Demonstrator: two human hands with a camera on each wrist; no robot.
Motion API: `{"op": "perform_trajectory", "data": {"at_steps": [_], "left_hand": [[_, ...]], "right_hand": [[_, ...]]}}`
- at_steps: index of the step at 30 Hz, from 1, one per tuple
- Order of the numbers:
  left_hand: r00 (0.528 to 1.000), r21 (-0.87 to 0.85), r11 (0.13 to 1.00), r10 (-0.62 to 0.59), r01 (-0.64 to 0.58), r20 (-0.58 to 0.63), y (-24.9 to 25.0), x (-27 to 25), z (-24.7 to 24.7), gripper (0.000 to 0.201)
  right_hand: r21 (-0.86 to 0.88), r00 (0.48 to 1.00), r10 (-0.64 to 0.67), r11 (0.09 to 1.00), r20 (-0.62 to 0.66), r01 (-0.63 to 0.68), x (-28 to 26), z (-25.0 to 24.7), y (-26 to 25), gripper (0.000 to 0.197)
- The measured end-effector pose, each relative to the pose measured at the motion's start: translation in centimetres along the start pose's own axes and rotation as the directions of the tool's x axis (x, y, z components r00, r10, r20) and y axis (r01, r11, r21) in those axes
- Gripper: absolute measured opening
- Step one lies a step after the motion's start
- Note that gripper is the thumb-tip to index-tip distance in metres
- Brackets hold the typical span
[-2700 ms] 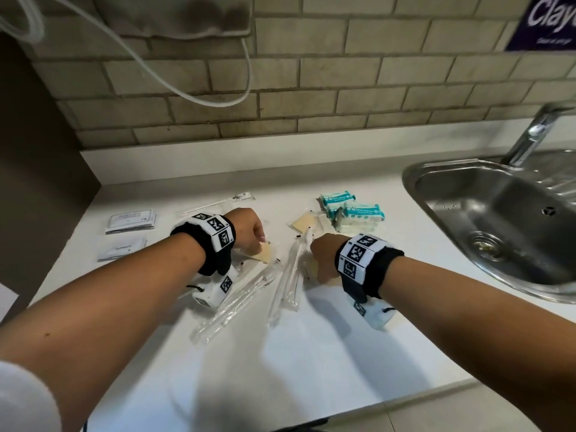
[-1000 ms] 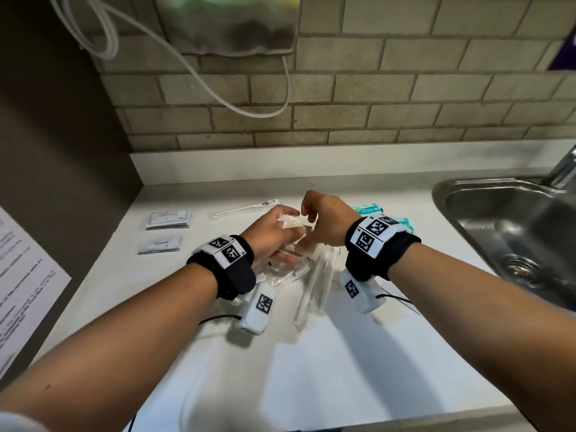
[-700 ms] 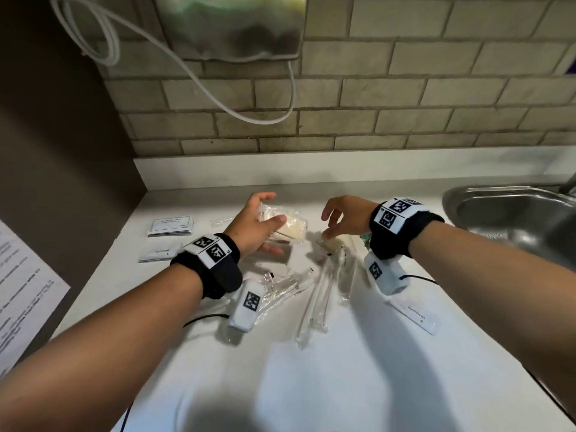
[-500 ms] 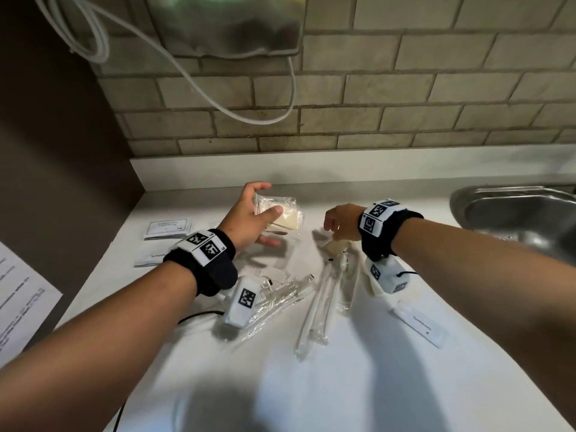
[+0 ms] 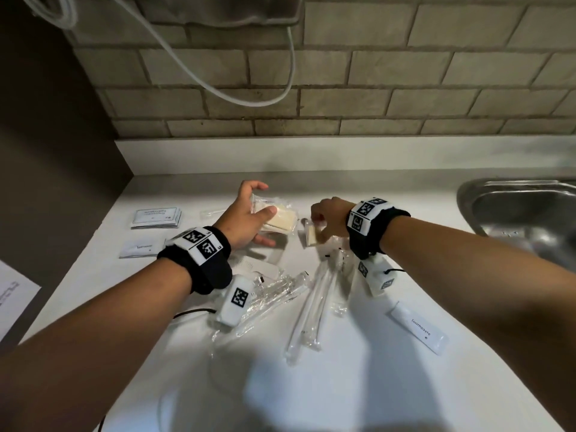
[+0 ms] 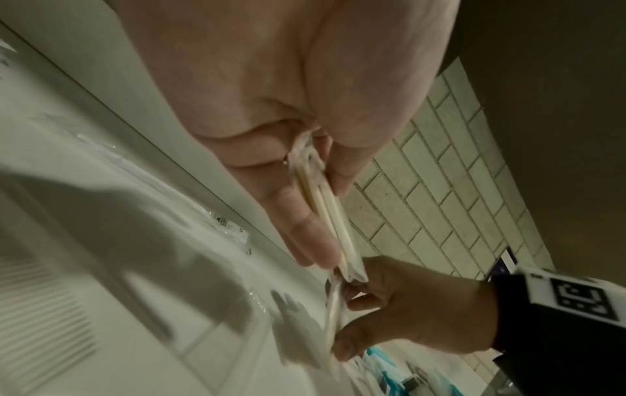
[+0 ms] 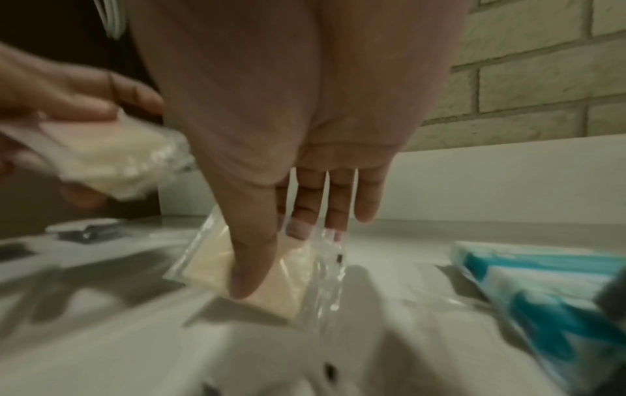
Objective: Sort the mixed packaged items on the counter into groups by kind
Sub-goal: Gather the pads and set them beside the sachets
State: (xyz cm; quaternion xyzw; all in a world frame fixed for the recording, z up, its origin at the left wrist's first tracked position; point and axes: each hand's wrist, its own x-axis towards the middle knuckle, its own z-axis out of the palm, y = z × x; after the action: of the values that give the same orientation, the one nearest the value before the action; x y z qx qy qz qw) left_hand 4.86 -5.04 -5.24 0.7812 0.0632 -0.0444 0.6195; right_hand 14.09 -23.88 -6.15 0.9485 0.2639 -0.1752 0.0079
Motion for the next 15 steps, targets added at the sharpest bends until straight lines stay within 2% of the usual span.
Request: {"op": "perform_trajectory", "data": {"at_steps": [4,7,9,12,15], "left_hand": [[0.999,0.055,0.998,-0.001,0.004,-0.053,-0.3,-0.3,-0.4,0.02],[0.996,0.072,0.997,-0.017,0.024,-0.092,-0.3,-0.8,-1.1,0.015],[0.996,0.058,0.997,-0.055,0.059,-0.071,-0.3,-1.3,-1.4,0.012],[0.997,-0.005,0.997,-0.071,0.071,-0.024,0.0,-2.6,-1.6,0.005],[0.997,-0.083,0.994,-0.074,0.074,0.003,0.3,-4.2,-2.1,0.011]], "right_hand": [[0.169,0.996,-0.038,0.984,-0.076,0.05,-1.0,-1.6,-0.7,0.023],[0.294,0.992,-0.119,0.948,-0.036,0.124,-2.9,-3.3,-1.3,0.034],[0.343,0.982,-0.187,0.921,-0.025,0.185,-4.2,-4.0,-2.3,0.033],[0.374,0.964,-0.245,0.889,-0.101,0.265,-5.4,-4.6,-5.1,0.029],[0.374,0.948,-0.246,0.875,-0.201,0.307,-5.7,-4.4,-8.0,0.034]]}}
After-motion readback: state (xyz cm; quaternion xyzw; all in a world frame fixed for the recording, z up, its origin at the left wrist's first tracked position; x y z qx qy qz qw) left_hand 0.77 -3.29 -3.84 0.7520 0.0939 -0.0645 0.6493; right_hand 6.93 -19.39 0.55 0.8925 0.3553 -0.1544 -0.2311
